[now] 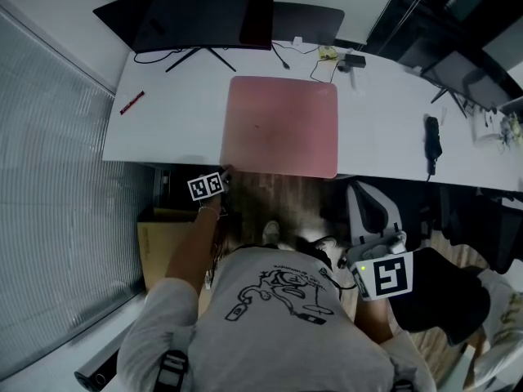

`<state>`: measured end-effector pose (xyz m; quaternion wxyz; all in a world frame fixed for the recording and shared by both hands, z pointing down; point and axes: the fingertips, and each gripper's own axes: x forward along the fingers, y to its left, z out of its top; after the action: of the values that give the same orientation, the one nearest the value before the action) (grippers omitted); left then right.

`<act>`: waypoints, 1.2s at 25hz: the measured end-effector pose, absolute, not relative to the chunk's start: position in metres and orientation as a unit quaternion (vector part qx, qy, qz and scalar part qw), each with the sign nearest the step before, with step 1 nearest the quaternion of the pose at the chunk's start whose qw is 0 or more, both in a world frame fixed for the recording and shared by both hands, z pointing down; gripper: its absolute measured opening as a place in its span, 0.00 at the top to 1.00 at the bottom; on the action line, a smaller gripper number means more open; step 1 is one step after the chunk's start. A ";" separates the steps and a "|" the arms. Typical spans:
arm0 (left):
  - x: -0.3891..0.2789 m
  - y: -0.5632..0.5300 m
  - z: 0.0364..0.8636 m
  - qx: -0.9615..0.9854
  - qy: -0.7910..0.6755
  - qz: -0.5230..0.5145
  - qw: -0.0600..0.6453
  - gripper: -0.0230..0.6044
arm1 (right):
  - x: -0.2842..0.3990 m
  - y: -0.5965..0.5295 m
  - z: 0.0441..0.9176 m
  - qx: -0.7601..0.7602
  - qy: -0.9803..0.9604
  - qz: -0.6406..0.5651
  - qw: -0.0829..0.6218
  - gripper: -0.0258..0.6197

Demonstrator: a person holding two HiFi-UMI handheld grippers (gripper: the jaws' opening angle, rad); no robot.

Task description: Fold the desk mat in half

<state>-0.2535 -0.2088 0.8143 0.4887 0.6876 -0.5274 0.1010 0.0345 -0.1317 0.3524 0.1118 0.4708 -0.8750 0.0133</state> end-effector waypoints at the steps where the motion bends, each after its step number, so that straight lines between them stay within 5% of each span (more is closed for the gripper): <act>1: -0.254 -0.209 0.813 0.687 -0.529 0.101 0.487 0.74 | 0.033 -0.132 0.351 0.472 -0.875 0.014 0.105 0.95; 6: -0.253 -0.212 0.802 0.694 -0.546 0.115 0.456 0.90 | 0.035 -0.130 0.356 0.470 -0.874 0.015 0.118 0.95; 30: -0.216 -0.215 0.762 0.773 -0.503 0.202 0.330 0.91 | 0.042 -0.117 0.356 0.470 -0.874 0.013 0.120 0.95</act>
<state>-0.2156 -0.2153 0.7619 0.3302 0.7732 -0.5025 0.2016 0.0419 -0.1169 0.3559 0.1202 0.4701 -0.8743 0.0125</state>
